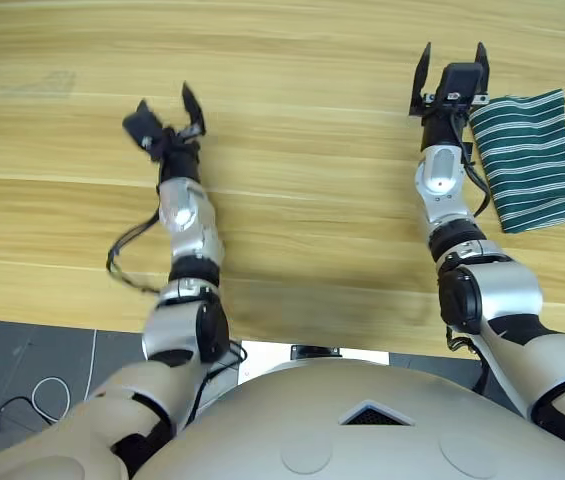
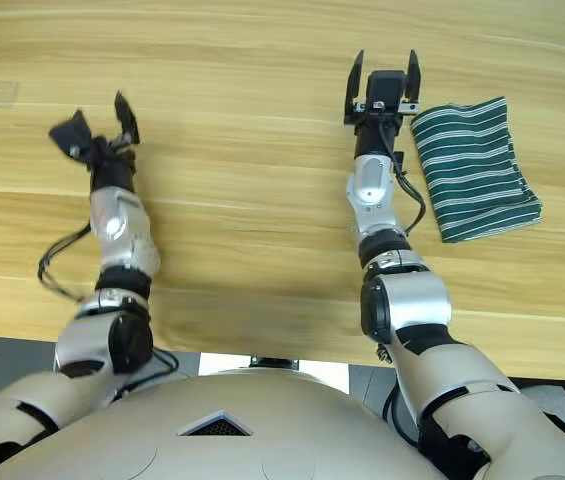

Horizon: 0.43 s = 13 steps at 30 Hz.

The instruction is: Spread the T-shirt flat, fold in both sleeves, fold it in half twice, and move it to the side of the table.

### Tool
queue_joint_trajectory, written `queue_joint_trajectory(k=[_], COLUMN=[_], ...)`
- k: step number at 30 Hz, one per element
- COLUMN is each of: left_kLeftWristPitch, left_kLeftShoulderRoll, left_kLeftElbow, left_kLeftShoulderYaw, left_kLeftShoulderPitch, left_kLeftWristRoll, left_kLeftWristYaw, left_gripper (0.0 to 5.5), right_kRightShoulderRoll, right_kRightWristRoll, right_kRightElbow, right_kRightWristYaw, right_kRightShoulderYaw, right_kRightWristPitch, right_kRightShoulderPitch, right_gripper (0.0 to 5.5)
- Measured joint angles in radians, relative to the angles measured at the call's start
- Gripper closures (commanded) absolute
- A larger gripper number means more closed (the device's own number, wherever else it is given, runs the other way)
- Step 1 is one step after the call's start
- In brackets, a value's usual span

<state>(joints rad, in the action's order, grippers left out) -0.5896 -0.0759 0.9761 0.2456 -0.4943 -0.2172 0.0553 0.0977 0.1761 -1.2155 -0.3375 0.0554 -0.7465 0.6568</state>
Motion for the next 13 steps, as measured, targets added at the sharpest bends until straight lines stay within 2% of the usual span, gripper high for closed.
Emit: queue_joint_trajectory(k=[2, 5, 13], left_kLeftWristPitch=[-0.017, -0.049, -0.191], left_kLeftShoulderRoll=[-0.001, 0.006, -0.016], left_kLeftElbow=[0.102, 0.206, 0.211], left_kLeftShoulderYaw=[-0.032, -0.058, -0.136], left_kLeftShoulderPitch=[-0.091, -0.107, -0.059], left_kLeftWristRoll=[0.060, 0.126, 0.275], left_kLeftWristYaw=[-0.030, -0.085, -0.206], left_gripper=[1.33, 1.33, 1.33], right_kRightShoulderRoll=[0.008, -0.012, -0.034], right_kRightWristRoll=[0.004, 0.004, 0.048], right_kRightElbow=[-0.021, -0.037, -0.038], right_kRightWristYaw=[0.005, 0.048, 0.075], right_kRightShoulderYaw=[-0.006, -0.018, -0.089], right_kRightWristPitch=[0.013, 0.027, 0.074], right_kRightShoulderPitch=[0.001, -0.006, -0.060], right_gripper=[1.79, 1.79, 1.79])
